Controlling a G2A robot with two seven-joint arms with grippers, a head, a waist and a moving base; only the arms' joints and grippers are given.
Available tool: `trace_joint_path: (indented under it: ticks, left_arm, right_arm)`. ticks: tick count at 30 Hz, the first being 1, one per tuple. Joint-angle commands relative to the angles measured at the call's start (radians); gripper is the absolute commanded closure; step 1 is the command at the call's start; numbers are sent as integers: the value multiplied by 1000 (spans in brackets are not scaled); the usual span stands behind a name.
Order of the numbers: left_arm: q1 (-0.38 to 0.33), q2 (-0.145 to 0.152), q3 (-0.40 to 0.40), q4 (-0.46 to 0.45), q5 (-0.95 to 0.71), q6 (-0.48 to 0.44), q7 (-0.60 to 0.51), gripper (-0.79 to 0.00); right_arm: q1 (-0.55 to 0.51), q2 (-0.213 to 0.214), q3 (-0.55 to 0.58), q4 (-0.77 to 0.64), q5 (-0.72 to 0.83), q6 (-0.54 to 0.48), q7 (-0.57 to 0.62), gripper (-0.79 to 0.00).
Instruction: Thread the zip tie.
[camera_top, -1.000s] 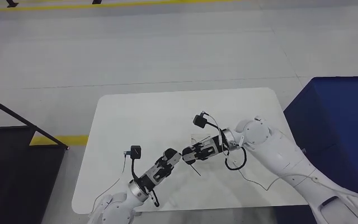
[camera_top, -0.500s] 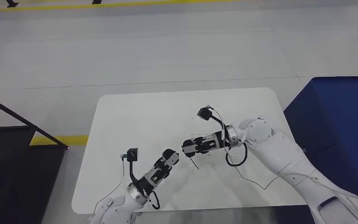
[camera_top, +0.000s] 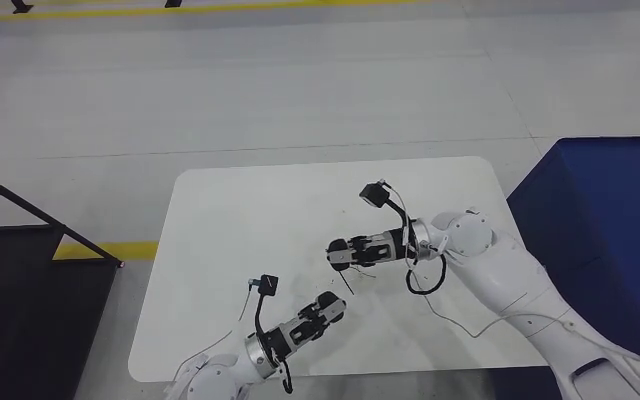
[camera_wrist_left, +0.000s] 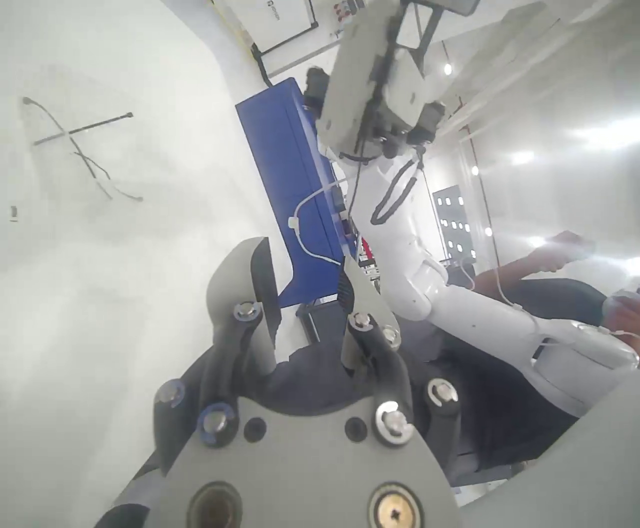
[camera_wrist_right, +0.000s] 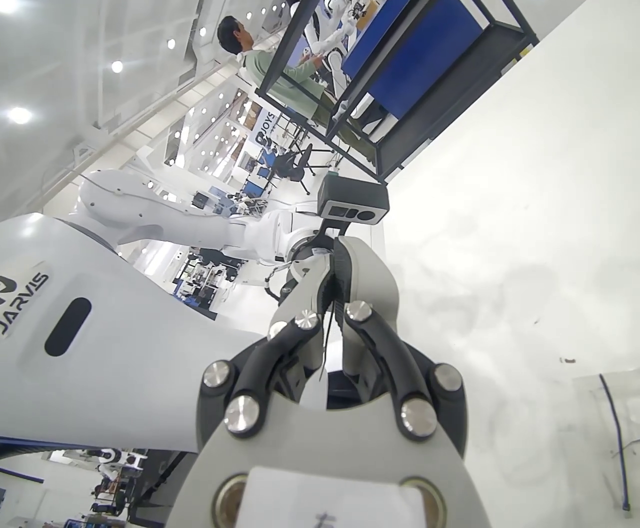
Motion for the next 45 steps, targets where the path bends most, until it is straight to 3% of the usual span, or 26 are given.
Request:
trace_joint_path:
  ticks: [1,10,14,16,18,29,30,31,37,45]
  left_arm:
    - [-1,-1,2,0,-3,-18,8,-237]
    - [-12,-4,15,10,-3,-38,29,-172]
    - [-18,-6,22,12,-1,-33,40,-194]
    - [-22,-7,25,14,-3,-32,40,-157]
    - [-25,-8,27,15,-7,-34,41,0]
    - [-29,-8,26,23,-13,-36,46,0]
    - [-30,-8,26,25,-13,-37,46,0]
    - [-30,-8,25,26,-13,-36,47,0]
    - [-30,-10,22,32,-6,-38,70,0]
    - [-31,-12,23,32,-8,-33,90,0]
  right_arm:
    - [0,-3,-1,3,-2,2,1,0]
    - [0,-20,-15,17,10,4,18,0]
    - [4,-29,-24,24,14,5,28,0]
    - [5,-34,-28,27,15,4,31,0]
    - [7,-38,-30,31,16,4,32,0]
    - [9,-51,-22,48,32,6,56,0]
    - [9,-52,-20,50,38,5,57,-360]
    - [8,-53,-17,48,52,5,62,-785]
    - [0,-45,6,38,85,24,80,-785]
    - [-13,-35,5,20,-23,-2,55,-785]
